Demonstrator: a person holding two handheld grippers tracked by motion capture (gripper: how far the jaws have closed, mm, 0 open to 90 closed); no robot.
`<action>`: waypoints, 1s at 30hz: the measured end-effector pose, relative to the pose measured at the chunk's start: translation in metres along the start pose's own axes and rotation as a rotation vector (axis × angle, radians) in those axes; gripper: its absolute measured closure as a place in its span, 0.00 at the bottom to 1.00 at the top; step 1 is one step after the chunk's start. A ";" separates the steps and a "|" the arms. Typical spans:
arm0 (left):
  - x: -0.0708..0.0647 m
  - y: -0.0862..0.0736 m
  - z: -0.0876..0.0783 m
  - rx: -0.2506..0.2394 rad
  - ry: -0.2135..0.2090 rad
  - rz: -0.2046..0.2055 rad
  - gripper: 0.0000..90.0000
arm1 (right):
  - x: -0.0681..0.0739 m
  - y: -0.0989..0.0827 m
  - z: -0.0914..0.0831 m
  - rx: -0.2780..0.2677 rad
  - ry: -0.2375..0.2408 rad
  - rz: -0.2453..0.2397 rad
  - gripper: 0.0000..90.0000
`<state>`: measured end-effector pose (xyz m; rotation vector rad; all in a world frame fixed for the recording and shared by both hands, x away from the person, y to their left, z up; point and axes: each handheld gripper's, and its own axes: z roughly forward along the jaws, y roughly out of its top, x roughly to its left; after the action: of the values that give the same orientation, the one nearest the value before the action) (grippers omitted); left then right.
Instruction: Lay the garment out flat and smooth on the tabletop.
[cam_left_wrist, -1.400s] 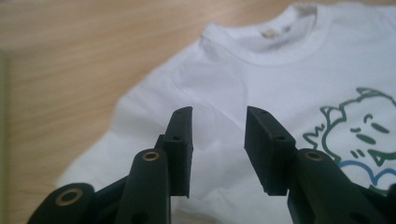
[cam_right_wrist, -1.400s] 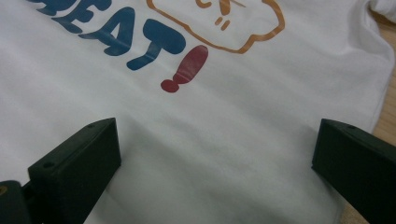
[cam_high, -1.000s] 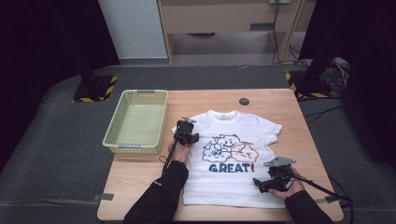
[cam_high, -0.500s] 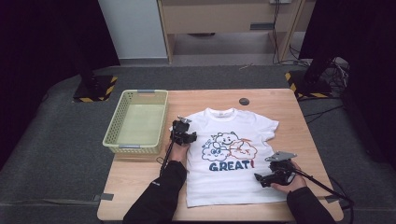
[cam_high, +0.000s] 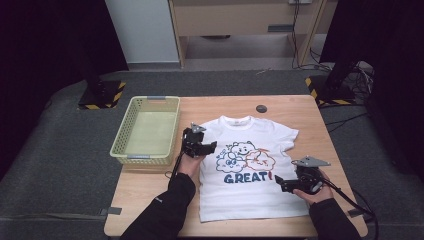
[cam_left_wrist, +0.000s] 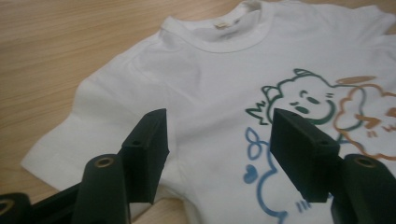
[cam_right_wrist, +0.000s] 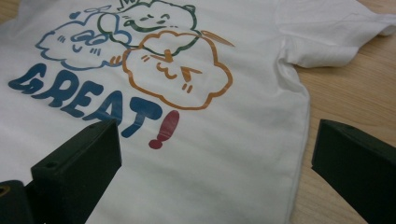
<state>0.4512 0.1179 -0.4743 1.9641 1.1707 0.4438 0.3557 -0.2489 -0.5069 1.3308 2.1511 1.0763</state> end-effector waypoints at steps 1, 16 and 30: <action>-0.002 -0.001 -0.003 -0.003 -0.009 0.001 0.39 | 0.000 0.000 0.000 0.006 -0.007 0.001 0.02; -0.018 -0.032 -0.040 0.042 -0.072 0.059 0.15 | -0.012 -0.008 -0.008 0.018 -0.080 0.020 0.02; -0.018 -0.068 -0.070 0.109 -0.055 0.123 0.09 | -0.027 -0.021 -0.013 0.033 -0.135 0.074 0.03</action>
<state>0.3586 0.1518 -0.4813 2.1371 1.0635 0.3931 0.3476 -0.2833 -0.5163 1.4644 2.0444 0.9536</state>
